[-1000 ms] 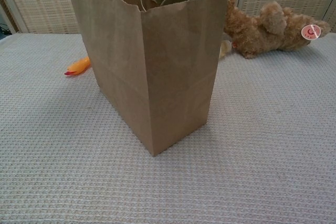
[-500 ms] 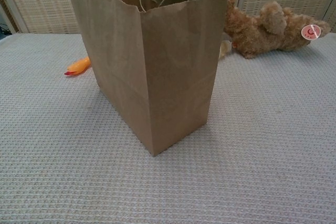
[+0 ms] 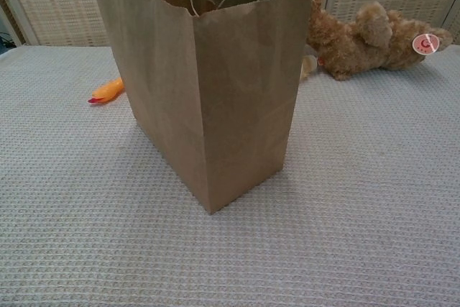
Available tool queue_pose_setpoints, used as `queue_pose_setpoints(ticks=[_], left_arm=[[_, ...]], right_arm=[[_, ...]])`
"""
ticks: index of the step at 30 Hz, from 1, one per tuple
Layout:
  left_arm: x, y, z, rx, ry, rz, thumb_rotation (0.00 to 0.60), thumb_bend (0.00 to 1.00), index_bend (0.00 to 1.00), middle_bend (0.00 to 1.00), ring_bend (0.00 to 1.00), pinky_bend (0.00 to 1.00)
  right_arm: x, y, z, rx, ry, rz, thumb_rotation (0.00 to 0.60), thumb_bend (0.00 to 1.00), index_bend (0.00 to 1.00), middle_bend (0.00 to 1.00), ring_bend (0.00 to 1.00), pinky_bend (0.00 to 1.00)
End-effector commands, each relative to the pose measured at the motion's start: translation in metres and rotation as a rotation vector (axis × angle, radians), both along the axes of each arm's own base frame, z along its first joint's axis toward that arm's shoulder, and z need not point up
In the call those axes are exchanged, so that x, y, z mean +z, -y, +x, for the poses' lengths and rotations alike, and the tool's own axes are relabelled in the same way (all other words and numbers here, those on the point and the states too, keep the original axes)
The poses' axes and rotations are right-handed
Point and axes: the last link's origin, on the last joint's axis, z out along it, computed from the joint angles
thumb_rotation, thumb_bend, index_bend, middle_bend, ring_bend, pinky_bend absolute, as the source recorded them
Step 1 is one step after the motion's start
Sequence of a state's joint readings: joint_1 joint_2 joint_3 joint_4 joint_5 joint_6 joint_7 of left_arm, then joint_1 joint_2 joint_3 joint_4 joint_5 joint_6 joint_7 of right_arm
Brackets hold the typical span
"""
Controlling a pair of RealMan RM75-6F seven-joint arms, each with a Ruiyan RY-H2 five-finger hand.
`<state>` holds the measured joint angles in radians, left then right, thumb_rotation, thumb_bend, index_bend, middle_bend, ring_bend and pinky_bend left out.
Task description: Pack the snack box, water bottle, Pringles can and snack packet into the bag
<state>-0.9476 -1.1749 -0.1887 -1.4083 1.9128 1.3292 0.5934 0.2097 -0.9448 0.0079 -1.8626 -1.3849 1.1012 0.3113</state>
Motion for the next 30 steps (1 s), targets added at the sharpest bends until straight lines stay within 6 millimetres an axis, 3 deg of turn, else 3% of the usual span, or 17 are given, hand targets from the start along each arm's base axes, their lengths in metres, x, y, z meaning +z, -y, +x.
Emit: queue_pose_setpoints(ticks=[1,7,10,12,21,28,30], left_arm=[[-0.012,0.002,0.000,0.007,-0.005,-0.024,0.600,0.70,0.71,0.71,0.62,0.71],[-0.031,0.009,0.002,0.010,-0.012,-0.072,0.600,0.63,0.65,0.65,0.56,0.66],[-0.038,0.012,0.002,0.024,-0.008,-0.094,0.600,0.51,0.49,0.51,0.48,0.60],[-0.041,0.014,0.004,0.030,-0.006,-0.102,0.600,0.44,0.33,0.38,0.38,0.50],[-0.049,0.019,0.010,0.038,0.014,-0.116,0.600,0.40,0.06,0.09,0.08,0.21],[-0.047,0.019,0.009,0.047,0.025,-0.106,0.600,0.40,0.03,0.05,0.03,0.15],[-0.034,0.013,0.001,0.106,0.075,-0.073,0.600,0.40,0.03,0.05,0.03,0.15]], right_arm=[[0.000,0.000,0.000,0.003,0.002,0.001,0.600,0.14,0.11,0.00,0.00,0.00],[-0.001,0.000,0.001,0.006,0.005,0.007,0.600,0.14,0.11,0.00,0.00,0.00],[-0.001,0.001,0.001,0.006,0.007,0.007,0.600,0.14,0.11,0.00,0.00,0.00],[-0.001,0.002,0.001,0.005,0.008,0.008,0.600,0.14,0.11,0.00,0.00,0.00],[0.000,0.002,0.002,0.007,0.011,0.013,0.600,0.14,0.11,0.00,0.00,0.00],[0.000,0.001,0.002,0.007,0.011,0.014,0.600,0.14,0.11,0.00,0.00,0.00],[0.000,0.000,0.001,0.007,0.008,0.014,0.600,0.14,0.11,0.00,0.00,0.00]])
